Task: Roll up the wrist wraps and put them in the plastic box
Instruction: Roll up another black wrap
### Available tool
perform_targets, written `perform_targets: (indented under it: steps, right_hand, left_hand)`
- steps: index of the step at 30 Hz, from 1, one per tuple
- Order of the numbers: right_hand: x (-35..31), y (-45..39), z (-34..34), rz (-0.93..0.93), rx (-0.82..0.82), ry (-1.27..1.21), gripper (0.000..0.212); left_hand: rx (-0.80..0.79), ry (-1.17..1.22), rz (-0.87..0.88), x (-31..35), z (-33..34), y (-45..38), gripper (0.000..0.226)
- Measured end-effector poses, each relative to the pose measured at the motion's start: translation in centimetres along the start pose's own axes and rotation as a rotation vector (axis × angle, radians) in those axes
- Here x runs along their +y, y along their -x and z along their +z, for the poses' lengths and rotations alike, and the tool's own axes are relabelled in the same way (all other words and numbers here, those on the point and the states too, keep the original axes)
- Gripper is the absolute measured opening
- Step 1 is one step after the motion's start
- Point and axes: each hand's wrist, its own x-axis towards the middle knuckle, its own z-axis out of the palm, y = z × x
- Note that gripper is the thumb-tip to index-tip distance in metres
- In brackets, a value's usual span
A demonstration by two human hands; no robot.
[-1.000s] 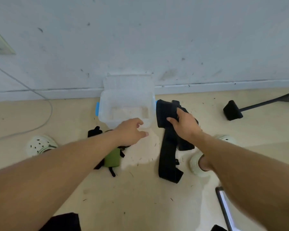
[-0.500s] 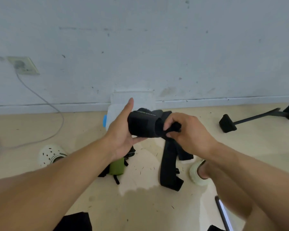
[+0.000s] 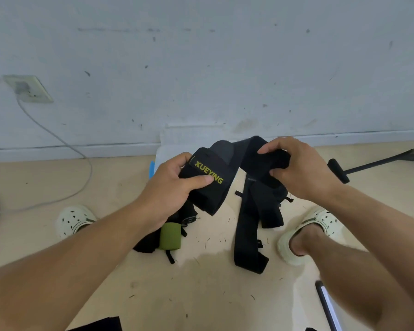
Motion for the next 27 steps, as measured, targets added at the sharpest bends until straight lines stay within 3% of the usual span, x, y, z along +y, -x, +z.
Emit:
perform_targets:
  steps: [5, 7, 9, 12, 13, 15, 19, 24, 27]
  right_hand:
    - [1.8, -0.2, 0.7, 0.143, -0.489, 0.335, 0.060]
    - [2.1, 0.0, 1.2, 0.177, -0.601, 0.441, 0.065]
    - [1.8, 0.1, 1.5, 0.164, -0.539, 0.364, 0.058]
    - [0.3, 0.0, 1.6, 0.039, -0.196, -0.047, 0.033]
    - [-0.3, 0.0, 1.6, 0.025, -0.177, -0.194, 0.032]
    - [-1.4, 0.3, 1.8, 0.036, -0.301, -0.361, 0.037]
    - [-1.7, 0.7, 2.3, 0.073, -0.540, -0.423, 0.031]
    - [-1.4, 0.2, 1.8, 0.196, -0.574, -0.590, 0.029]
    - [-1.6, 0.5, 2.3, 0.205, -0.435, -0.490, 0.015]
  left_hand:
    - [-0.122, -0.084, 0.125, 0.4, 0.5, 0.8, 0.013]
    - [-0.144, -0.092, 0.146, 0.5, 0.9, 1.0, 0.019]
    - [-0.179, -0.076, 0.125, 0.7, 1.0, 1.1, 0.029]
    - [-0.236, -0.170, 0.118, 0.6, 0.8, 1.1, 0.024]
    - [-0.252, -0.215, 0.126, 0.6, 0.8, 1.1, 0.024]
    - [-0.286, -0.266, 0.140, 0.6, 0.7, 1.2, 0.026]
    - [-0.370, -0.320, 0.116, 0.9, 0.5, 1.5, 0.038]
    - [-0.418, -0.378, 0.105, 0.4, 0.3, 1.6, 0.051]
    - [-0.413, -0.416, 0.069, 0.1, 0.3, 1.7, 0.050]
